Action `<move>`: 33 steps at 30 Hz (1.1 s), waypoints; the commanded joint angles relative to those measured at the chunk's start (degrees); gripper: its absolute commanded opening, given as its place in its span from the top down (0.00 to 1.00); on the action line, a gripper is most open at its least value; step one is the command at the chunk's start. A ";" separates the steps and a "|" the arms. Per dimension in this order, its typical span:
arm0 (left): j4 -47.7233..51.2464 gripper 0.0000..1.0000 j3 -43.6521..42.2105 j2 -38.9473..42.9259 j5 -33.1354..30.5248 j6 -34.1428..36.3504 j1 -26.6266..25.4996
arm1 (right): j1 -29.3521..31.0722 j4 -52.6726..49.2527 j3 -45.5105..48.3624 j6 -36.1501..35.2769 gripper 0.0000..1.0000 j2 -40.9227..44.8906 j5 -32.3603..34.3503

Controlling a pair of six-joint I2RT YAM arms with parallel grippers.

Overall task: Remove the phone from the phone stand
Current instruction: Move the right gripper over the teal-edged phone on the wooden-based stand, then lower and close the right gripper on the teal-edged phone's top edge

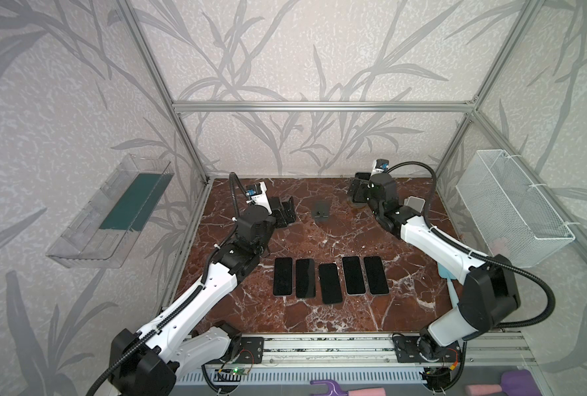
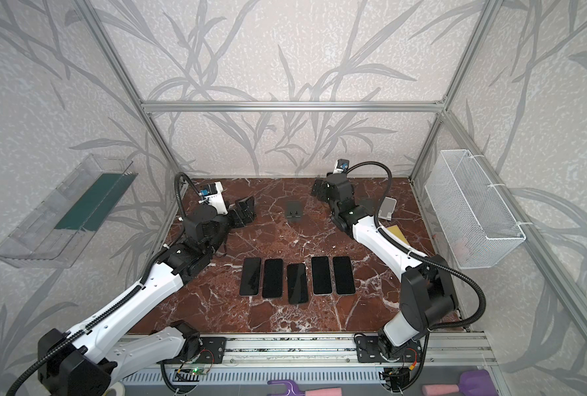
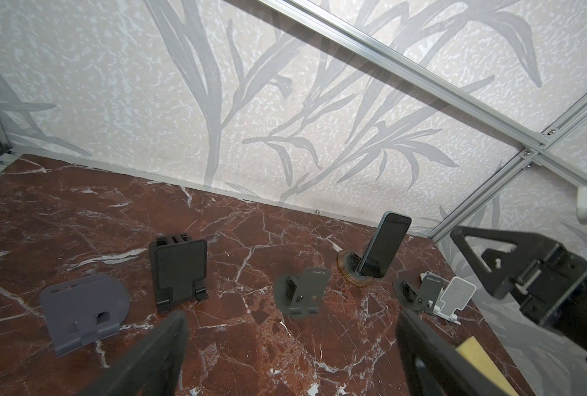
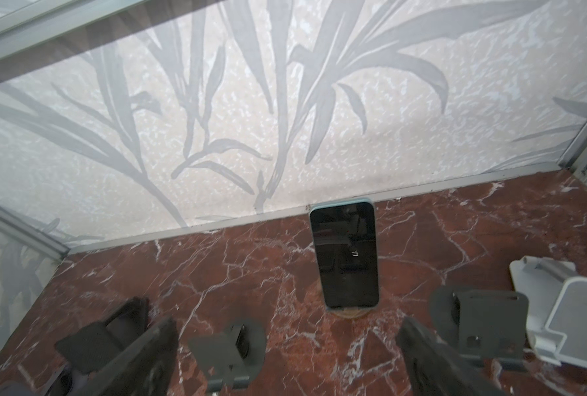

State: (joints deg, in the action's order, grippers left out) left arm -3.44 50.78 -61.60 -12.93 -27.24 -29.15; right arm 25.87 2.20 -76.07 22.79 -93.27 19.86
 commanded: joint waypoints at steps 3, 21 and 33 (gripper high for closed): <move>-0.71 0.06 -0.08 -0.59 1.51 -1.70 0.81 | -2.43 -12.10 -13.20 -3.14 0.01 -9.14 0.37; -1.64 0.06 -0.41 -0.75 5.14 -4.26 2.51 | -6.59 -22.72 -37.63 -4.78 0.01 -29.08 0.50; -2.16 0.06 -0.49 -0.63 6.56 -5.09 2.84 | -7.26 -24.72 -42.73 -4.02 0.01 -34.15 1.28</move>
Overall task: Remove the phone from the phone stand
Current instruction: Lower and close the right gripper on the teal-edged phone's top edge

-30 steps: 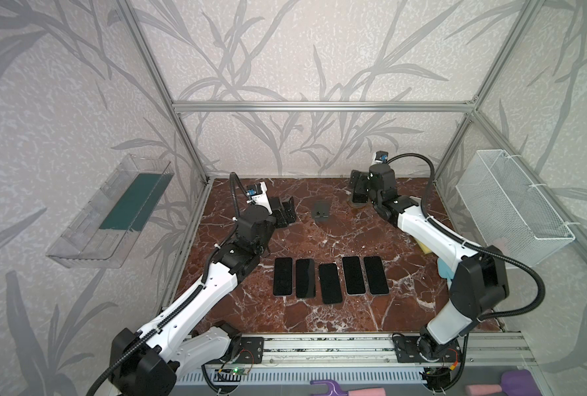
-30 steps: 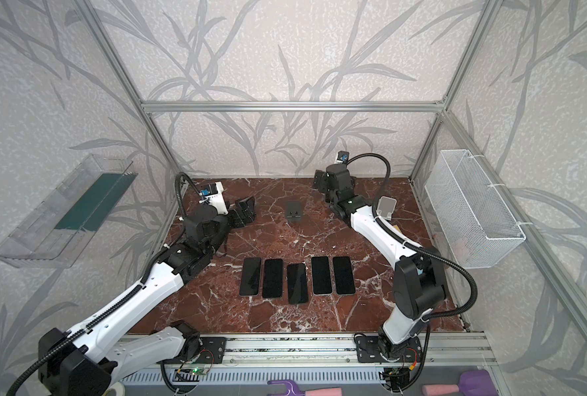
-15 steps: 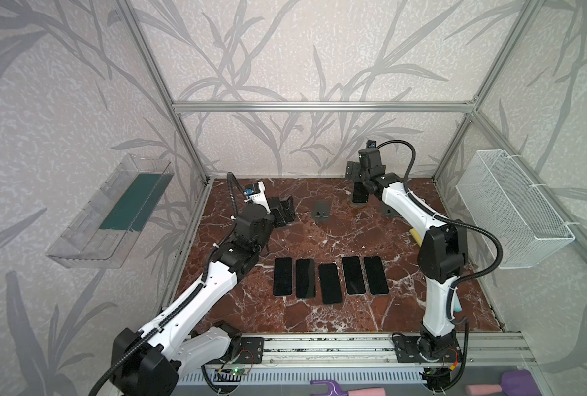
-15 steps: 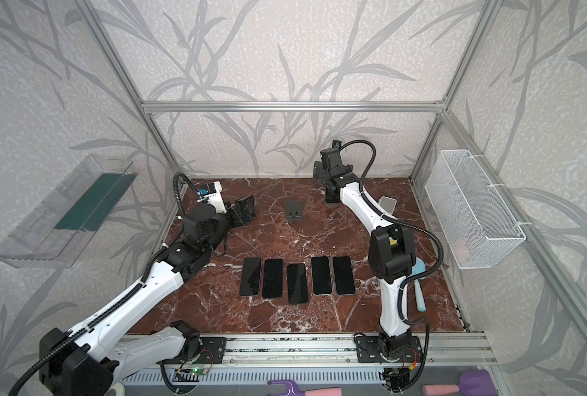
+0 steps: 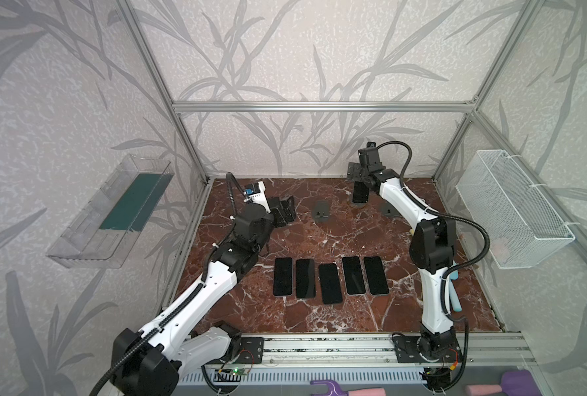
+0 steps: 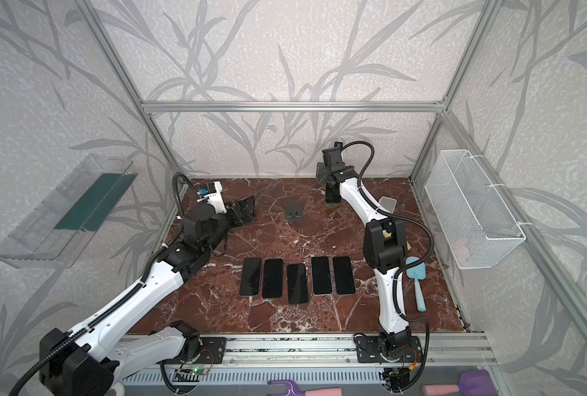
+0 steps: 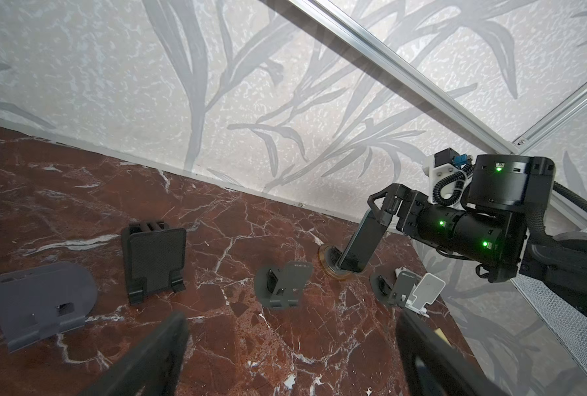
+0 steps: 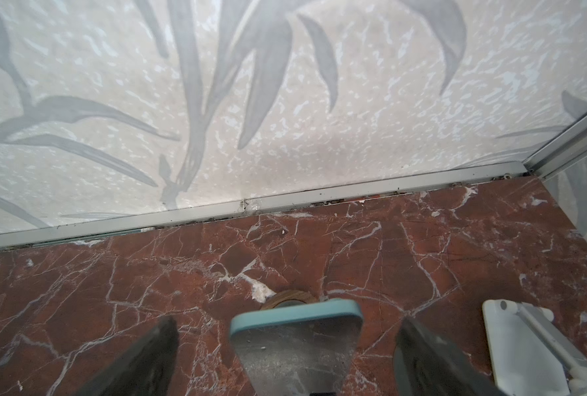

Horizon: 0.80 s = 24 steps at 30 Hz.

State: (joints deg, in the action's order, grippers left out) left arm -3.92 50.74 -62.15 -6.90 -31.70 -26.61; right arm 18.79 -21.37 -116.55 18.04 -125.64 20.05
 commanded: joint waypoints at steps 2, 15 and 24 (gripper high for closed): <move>-1.63 0.06 -0.41 -0.16 0.45 -0.55 0.39 | -0.20 -0.98 -2.57 1.17 0.01 -2.39 1.66; -1.68 0.06 -0.45 -0.25 0.78 -0.70 0.68 | -0.17 1.43 -2.40 1.89 0.01 -4.44 4.36; -1.77 0.06 -0.45 -0.35 1.28 -1.15 0.95 | -0.42 7.30 3.88 2.14 0.06 -2.79 3.56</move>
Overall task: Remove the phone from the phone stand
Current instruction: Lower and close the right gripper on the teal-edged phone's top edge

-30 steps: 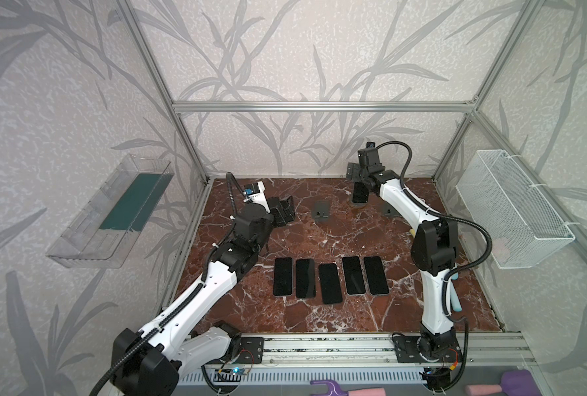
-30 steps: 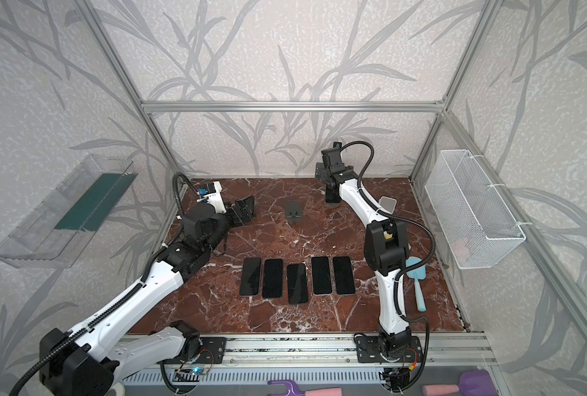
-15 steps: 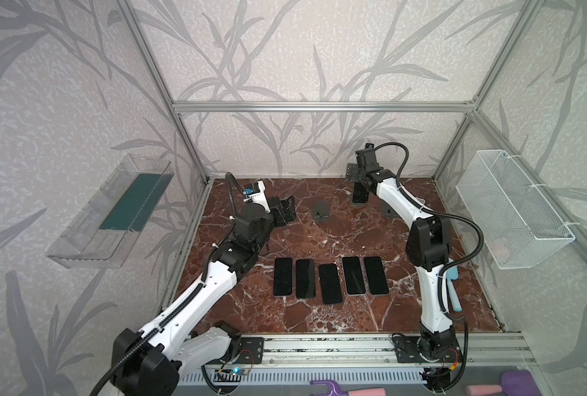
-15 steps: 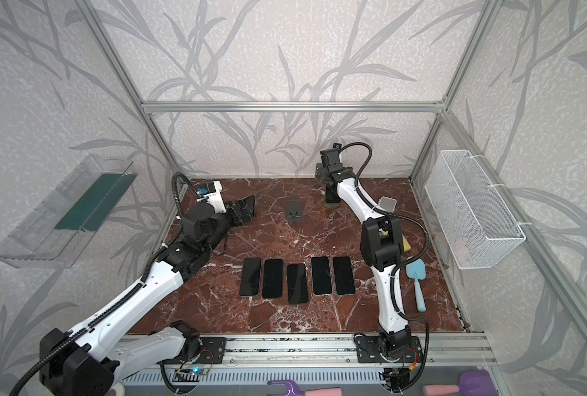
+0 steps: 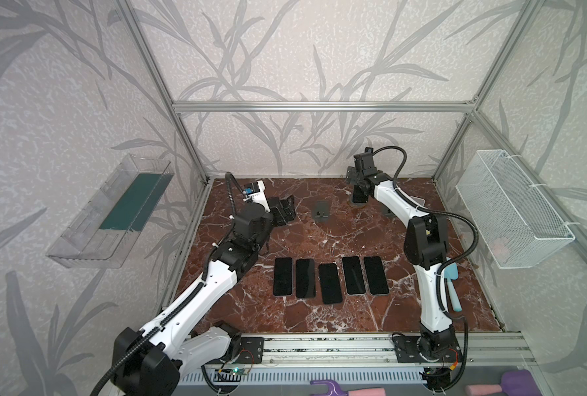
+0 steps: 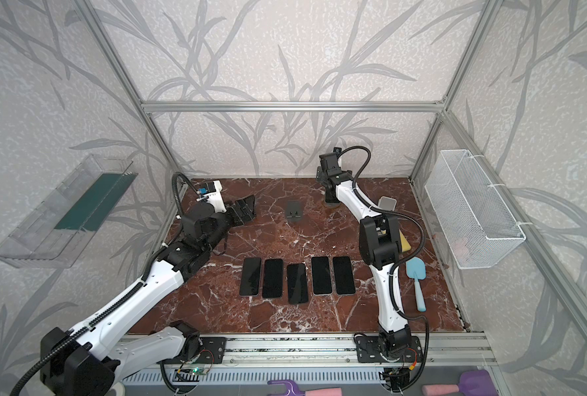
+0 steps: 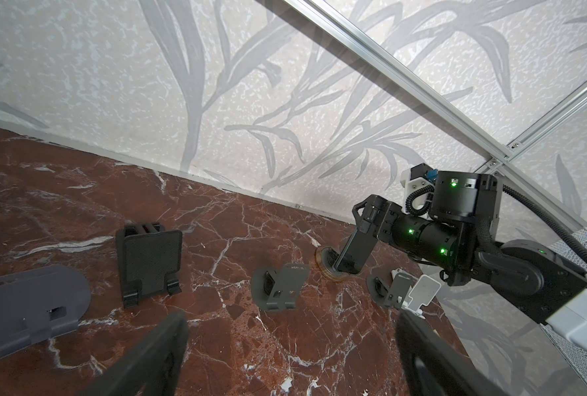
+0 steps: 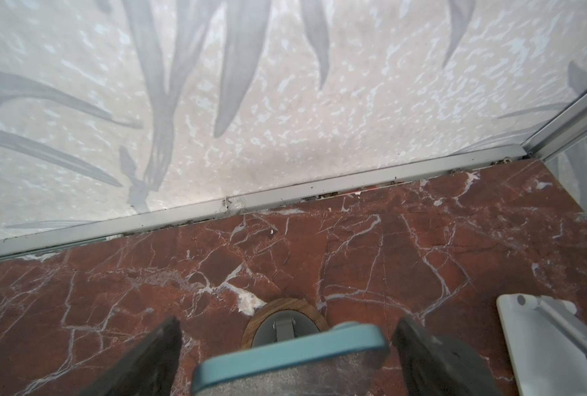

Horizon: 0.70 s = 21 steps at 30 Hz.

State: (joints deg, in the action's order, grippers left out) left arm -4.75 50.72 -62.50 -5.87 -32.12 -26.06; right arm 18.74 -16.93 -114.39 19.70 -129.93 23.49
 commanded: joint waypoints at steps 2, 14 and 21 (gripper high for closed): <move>-0.88 0.06 -0.44 0.01 0.30 -0.66 0.33 | -0.63 3.58 2.40 0.83 0.08 1.52 -0.94; -1.05 0.06 -0.45 -0.08 0.63 -0.86 0.52 | -1.52 4.62 3.01 0.80 0.21 0.59 -4.29; -1.04 0.06 -0.45 -0.12 0.62 -0.90 0.65 | -1.52 6.54 4.82 -0.69 0.28 1.25 -5.65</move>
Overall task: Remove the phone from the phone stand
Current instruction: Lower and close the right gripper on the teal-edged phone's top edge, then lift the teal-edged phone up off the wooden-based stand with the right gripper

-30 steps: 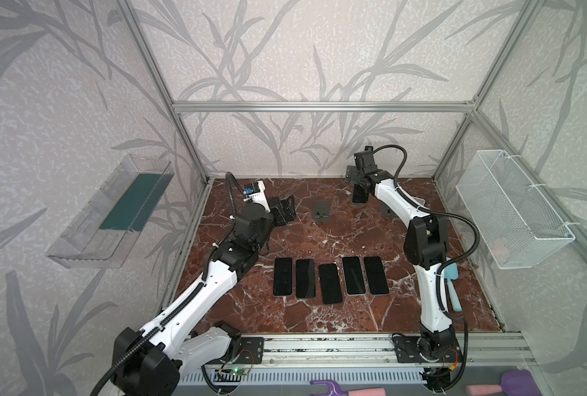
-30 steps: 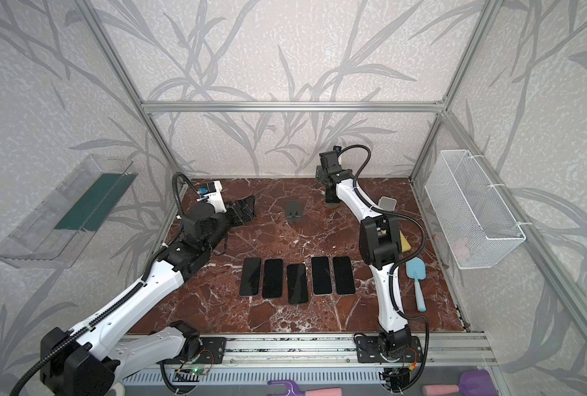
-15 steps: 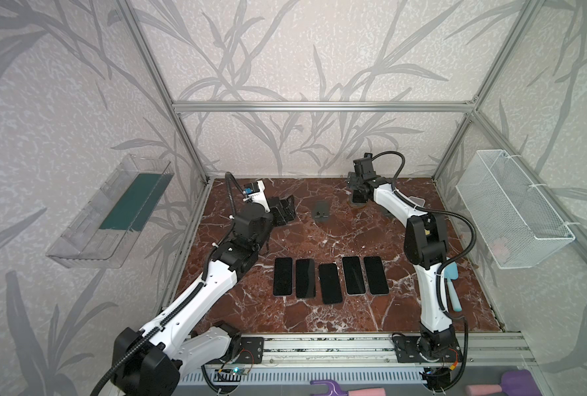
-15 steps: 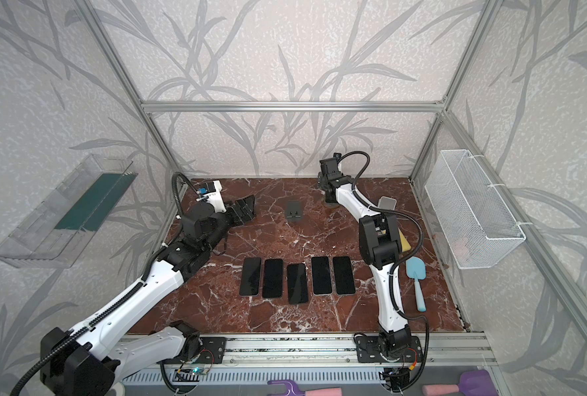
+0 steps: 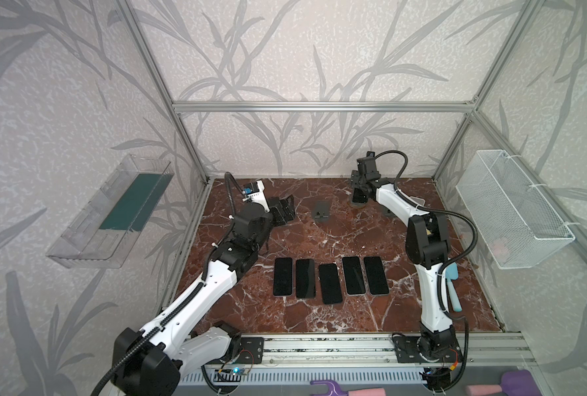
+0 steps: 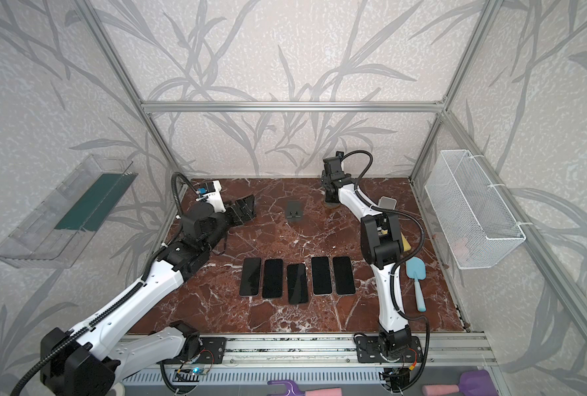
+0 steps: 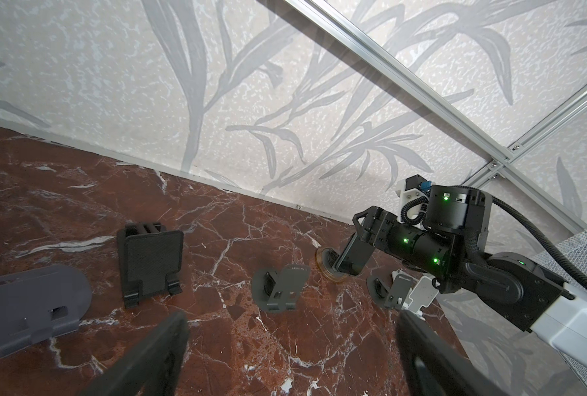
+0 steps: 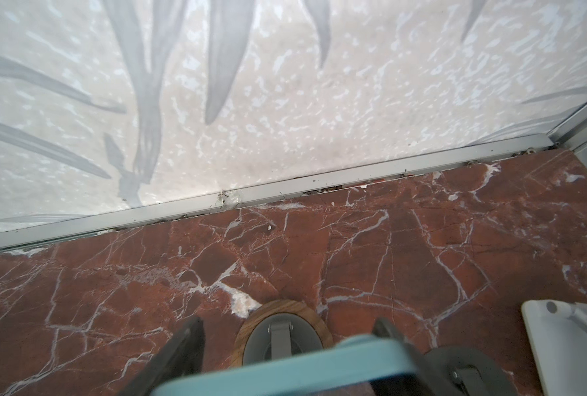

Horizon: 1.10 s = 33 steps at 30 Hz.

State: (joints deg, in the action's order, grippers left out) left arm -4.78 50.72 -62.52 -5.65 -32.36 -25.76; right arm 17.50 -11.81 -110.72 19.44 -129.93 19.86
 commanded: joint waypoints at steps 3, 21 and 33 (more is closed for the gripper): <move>-1.03 0.06 -0.45 -0.06 0.37 -0.60 0.34 | -0.27 1.71 1.33 -1.08 0.31 1.65 -2.34; -1.04 0.06 -0.45 0.63 0.37 -0.50 0.40 | 0.08 5.17 5.33 -3.93 0.41 6.89 -6.51; -1.05 0.06 -0.45 0.08 0.55 -0.72 0.44 | 0.86 9.66 14.11 -4.15 0.44 15.12 -7.97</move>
State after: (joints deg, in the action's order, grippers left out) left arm -4.78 50.72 -62.52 -5.21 -32.80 -25.69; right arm 17.93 -6.11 -97.30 15.73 -119.94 12.47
